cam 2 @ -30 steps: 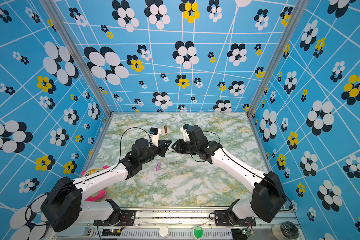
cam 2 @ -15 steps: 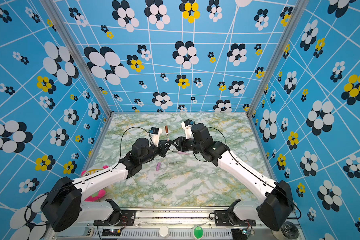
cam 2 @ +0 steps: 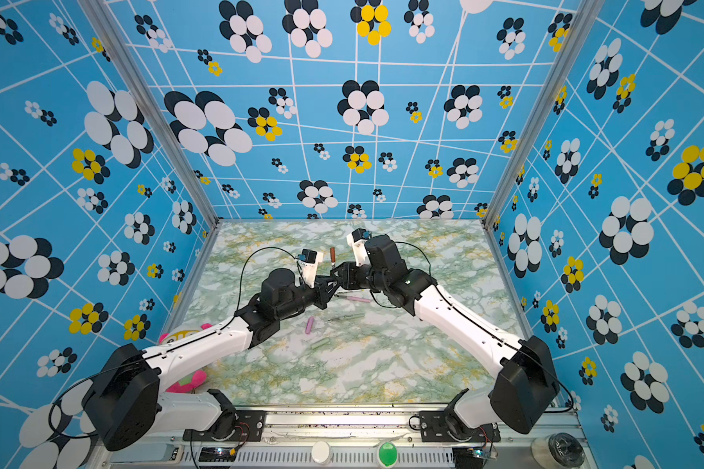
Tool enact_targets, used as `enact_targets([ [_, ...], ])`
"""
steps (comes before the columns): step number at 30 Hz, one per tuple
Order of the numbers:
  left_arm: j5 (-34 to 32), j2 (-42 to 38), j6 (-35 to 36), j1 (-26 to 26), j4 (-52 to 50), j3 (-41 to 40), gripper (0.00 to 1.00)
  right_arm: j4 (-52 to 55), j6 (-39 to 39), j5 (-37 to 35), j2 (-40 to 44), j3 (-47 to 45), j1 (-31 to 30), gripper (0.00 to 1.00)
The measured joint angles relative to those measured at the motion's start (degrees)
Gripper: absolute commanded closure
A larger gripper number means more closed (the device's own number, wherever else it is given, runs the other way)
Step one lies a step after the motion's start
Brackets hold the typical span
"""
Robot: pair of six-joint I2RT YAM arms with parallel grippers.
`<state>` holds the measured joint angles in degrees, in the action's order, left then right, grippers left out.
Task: Insert pens into pen caps
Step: Place the pen at the center of the table.
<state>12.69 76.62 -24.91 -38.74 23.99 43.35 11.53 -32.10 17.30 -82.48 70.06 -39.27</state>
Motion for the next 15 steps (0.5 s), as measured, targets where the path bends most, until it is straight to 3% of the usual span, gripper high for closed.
enact_targets([
  [7,0.0,0.3,0.0,-0.2,-0.3,0.7,1.00,-0.2,0.3,-0.8,-1.0,0.2,0.1,0.83],
  [15,-0.1,1.2,-0.6,-0.3,-0.9,1.3,1.00,0.0,0.5,-2.0,-1.4,0.2,0.1,0.82],
])
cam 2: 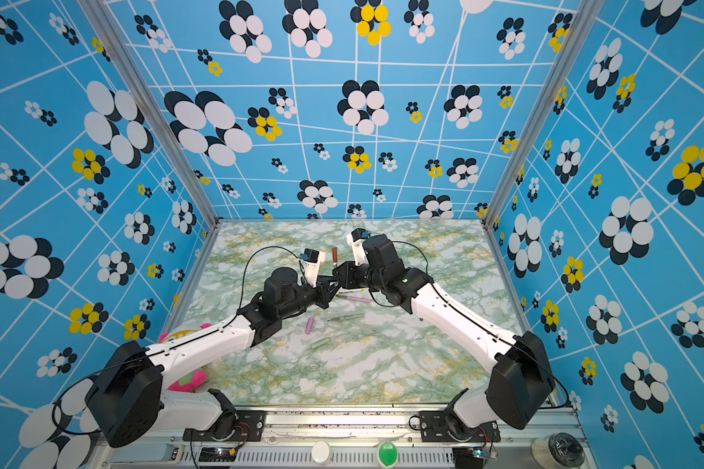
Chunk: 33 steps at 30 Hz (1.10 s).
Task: Insert pens into pen caps
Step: Place the pen at the center of the table.
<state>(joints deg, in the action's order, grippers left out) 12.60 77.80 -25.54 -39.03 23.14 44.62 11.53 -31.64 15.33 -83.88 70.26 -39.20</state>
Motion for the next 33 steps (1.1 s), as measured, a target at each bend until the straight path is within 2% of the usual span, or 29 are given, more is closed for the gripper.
enact_targets([
  [10,0.5,0.4,0.0,-0.9,0.0,0.5,1.00,-0.1,1.1,-1.6,-0.2,0.0,-0.1,0.78],
  [17,0.7,0.5,-0.2,-0.9,-0.2,0.6,1.00,0.2,3.3,-2.8,-0.2,0.0,-0.2,0.93],
  [22,0.7,0.8,-0.4,-0.9,-0.6,1.0,1.00,0.3,3.6,-3.4,-0.2,0.0,-0.2,0.94],
  [23,0.6,0.9,-0.5,-0.9,-0.7,1.2,0.87,0.3,3.6,-3.7,-0.2,0.0,-0.2,0.95],
  [27,0.5,0.9,-0.6,-0.9,-0.8,1.2,0.49,2.7,3.1,-5.6,-0.2,1.1,0.0,0.96],
  [30,0.8,0.4,0.2,-1.0,-1.3,1.0,0.39,5.8,2.9,-7.1,-0.2,2.6,1.4,0.97],
  [33,1.1,-2.2,1.6,-1.0,-2.3,-0.6,0.36,8.9,2.9,-8.0,-0.2,3.1,3.6,0.97],
])
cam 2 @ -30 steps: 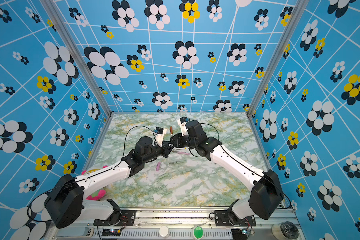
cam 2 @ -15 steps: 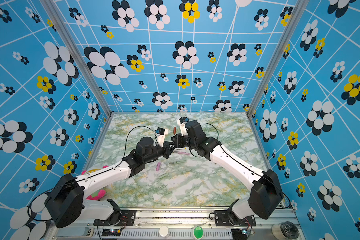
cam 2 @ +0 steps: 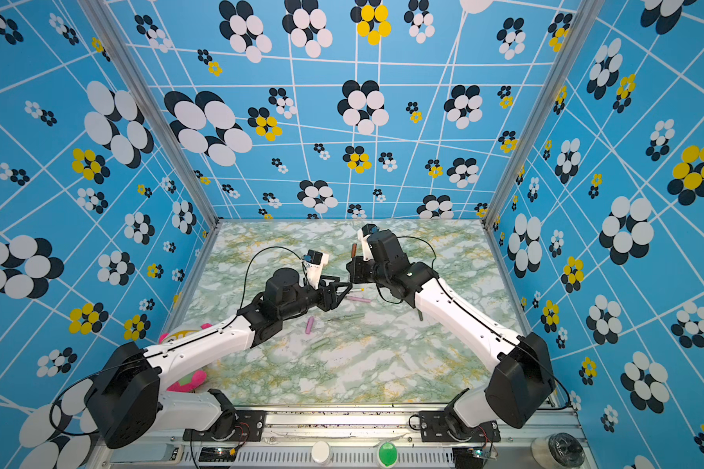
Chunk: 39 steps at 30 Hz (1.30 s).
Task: Insert pens into pen caps
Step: Place the pen at the center of the table.
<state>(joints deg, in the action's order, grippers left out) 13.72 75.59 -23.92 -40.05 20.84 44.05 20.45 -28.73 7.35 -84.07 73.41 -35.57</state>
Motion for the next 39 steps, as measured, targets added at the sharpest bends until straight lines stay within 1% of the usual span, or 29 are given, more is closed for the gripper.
enact_targets([
  [6,-0.7,-8.5,3.1,0.0,-3.8,-4.4,0.33,9.0,0.6,-0.5,-0.1,0.0,4.7,0.96],
  [10,-1.8,-11.1,4.5,0.0,-5.7,-5.6,0.32,15.1,2.2,-0.6,-2.4,0.0,7.4,0.96],
  [15,-2.6,-11.1,5.6,0.0,-6.9,-5.6,0.32,22.1,4.3,-1.6,-9.4,0.0,10.1,0.95],
  [21,-2.6,-10.0,5.8,0.0,-7.2,-5.6,0.32,28.2,7.2,-5.2,-16.7,2.6,10.8,0.95],
  [29,-2.6,-8.3,5.8,0.0,-7.2,-5.6,0.32,30.2,9.9,-8.5,-22.8,5.4,12.9,0.95],
  [39,-2.6,-6.3,5.8,0.0,-7.6,-5.2,0.32,30.1,10.6,-9.9,-28.2,6.4,14.8,0.95],
])
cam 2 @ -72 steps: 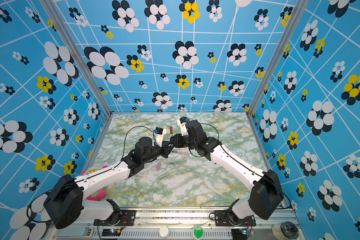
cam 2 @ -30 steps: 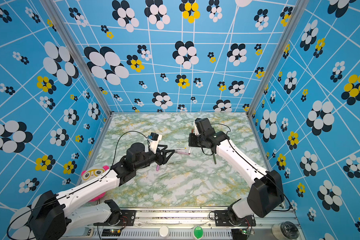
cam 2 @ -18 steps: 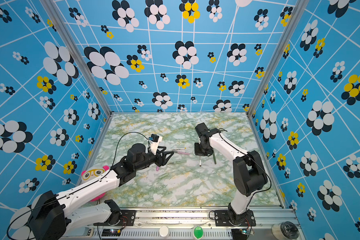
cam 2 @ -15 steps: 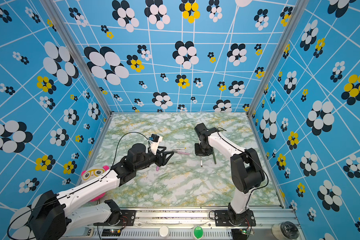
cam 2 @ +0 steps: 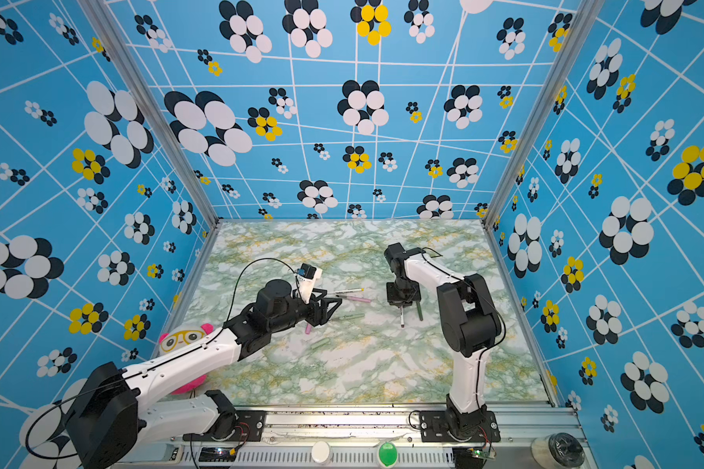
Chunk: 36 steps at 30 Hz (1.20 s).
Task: Insert pens into pen caps
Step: Place the pen at the center of the table.
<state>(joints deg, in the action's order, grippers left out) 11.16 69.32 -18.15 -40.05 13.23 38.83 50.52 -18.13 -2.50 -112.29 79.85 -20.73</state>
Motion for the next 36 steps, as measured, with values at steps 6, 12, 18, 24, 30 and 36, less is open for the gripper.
enact_targets([
  [6,0.0,0.7,0.0,0.0,0.0,0.6,0.32,-0.2,0.5,-0.5,-1.8,0.6,0.6,0.94],
  [12,0.0,0.8,0.0,0.0,0.0,0.7,0.32,-0.5,0.6,-1.2,-2.7,1.1,0.8,0.92],
  [18,0.0,1.8,0.0,0.0,0.0,1.0,0.32,-1.0,0.6,-2.0,-3.7,2.2,1.1,0.91],
  [24,0.0,1.9,0.0,0.0,0.0,1.6,0.32,-1.2,0.6,-2.6,-4.8,3.7,1.3,0.87],
  [30,0.0,2.0,0.0,0.0,0.0,1.8,0.31,-1.3,0.6,-3.0,-4.9,3.9,1.4,0.82],
  [36,0.3,2.6,0.0,0.0,-0.1,1.9,0.31,-1.3,0.6,-3.4,-4.9,3.9,1.4,0.80],
])
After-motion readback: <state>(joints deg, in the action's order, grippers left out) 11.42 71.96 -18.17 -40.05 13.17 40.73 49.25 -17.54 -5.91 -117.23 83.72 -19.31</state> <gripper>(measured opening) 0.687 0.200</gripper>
